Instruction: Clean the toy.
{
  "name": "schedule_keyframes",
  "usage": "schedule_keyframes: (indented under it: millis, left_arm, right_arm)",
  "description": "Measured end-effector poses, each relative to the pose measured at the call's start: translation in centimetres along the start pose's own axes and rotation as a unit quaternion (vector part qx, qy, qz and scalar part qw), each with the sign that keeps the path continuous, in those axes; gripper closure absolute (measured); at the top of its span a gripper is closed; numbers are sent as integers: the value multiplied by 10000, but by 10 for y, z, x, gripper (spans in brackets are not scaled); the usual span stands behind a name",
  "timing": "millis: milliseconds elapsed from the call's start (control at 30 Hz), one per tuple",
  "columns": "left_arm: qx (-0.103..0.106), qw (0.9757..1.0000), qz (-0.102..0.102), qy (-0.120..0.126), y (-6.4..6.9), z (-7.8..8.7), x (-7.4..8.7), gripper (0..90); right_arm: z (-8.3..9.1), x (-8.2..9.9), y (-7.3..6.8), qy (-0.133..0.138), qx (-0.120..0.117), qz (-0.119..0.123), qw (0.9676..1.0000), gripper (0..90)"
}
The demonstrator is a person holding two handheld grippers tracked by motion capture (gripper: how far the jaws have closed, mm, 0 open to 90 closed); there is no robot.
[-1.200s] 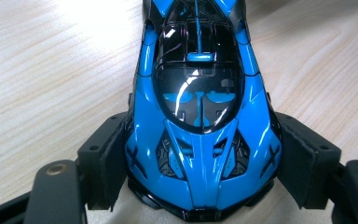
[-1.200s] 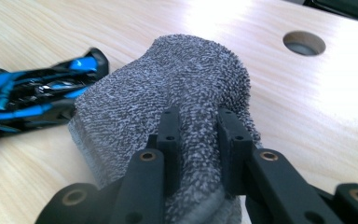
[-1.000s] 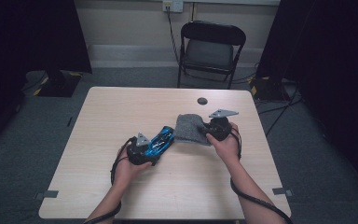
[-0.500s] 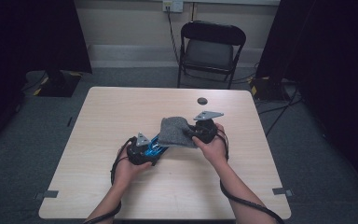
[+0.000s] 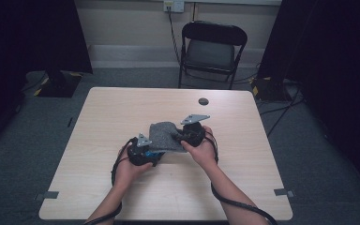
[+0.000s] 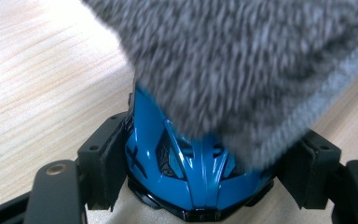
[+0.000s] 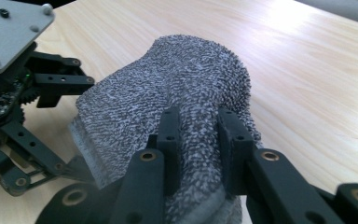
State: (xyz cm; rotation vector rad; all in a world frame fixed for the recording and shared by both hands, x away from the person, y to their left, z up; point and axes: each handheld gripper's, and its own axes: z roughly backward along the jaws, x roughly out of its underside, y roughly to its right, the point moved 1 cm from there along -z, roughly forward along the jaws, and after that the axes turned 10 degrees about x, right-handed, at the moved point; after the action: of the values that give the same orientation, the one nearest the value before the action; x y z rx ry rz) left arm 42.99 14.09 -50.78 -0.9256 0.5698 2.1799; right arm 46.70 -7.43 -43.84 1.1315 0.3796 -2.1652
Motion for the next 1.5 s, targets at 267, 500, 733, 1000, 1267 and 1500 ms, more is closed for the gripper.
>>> schedule_keyframes:
  millis: [267,500,733,1000,1267,1500]
  left_arm:
    - [1,10000,-4,-2,0,0,0,260]
    - [-4,10000,-17,-7,0,0,0,260]
    - [-24,10000,-46,-17,-1,0,0,260]
    - [-24,10000,-42,-15,-1,0,0,260]
    - [-25,10000,-47,-18,-1,0,0,260]
    - [-27,10000,-53,-19,-1,0,0,260]
  right_arm:
    - [-9,2,-12,-108,-100,101,9998,732]
    - [-19,4,-23,-274,-75,307,9991,730]
    - [-25,6,-24,-363,-6,308,9989,728]
    - [-27,7,-20,-416,70,317,9986,727]
    - [-26,8,-10,-454,218,262,9984,727]
    - [-26,11,1,-487,325,105,9982,727]
